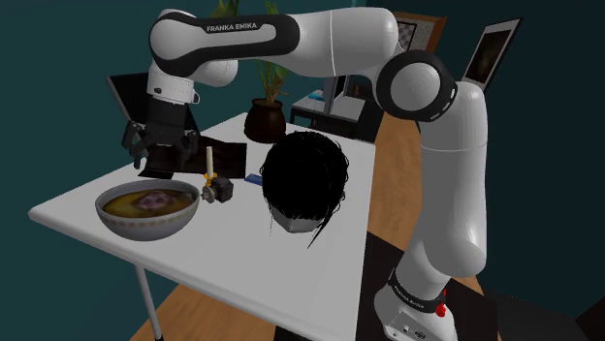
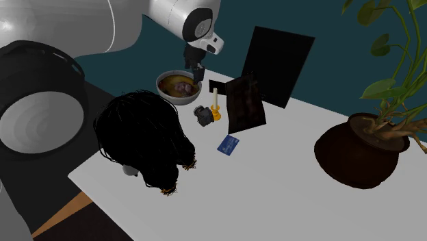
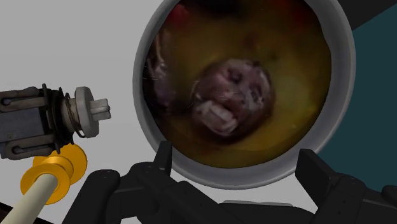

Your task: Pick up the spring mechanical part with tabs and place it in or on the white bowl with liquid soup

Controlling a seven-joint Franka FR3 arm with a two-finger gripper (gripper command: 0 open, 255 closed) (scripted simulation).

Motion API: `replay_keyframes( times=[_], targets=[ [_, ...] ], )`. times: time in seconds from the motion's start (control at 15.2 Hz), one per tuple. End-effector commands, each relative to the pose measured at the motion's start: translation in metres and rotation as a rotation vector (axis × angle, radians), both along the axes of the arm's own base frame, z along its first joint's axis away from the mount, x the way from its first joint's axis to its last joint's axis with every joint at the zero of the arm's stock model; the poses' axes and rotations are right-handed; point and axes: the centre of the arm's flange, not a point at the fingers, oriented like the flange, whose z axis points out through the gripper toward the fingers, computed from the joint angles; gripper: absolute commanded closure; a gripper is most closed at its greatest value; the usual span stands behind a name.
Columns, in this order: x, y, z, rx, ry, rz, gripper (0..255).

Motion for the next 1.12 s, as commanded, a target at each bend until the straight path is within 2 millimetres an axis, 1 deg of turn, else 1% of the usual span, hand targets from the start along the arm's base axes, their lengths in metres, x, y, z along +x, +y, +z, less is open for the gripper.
replay_keyframes(
  times=[0.0,0.07,0.13,0.73,0.79,1.06],
  targets=[
    [0.0,0.0,0.0,0.0,0.0,0.0,0],
    [0.0,0.0,0.0,0.0,0.0,0.0,0],
    [0.0,0.0,0.0,0.0,0.0,0.0,255],
    [0.0,0.0,0.0,0.0,0.0,0.0,255],
    [0.0,0.0,0.0,0.0,0.0,0.0,0],
    [-0.017,-0.037,-0.02,-0.038,0.021,0.023,0]
  ],
)
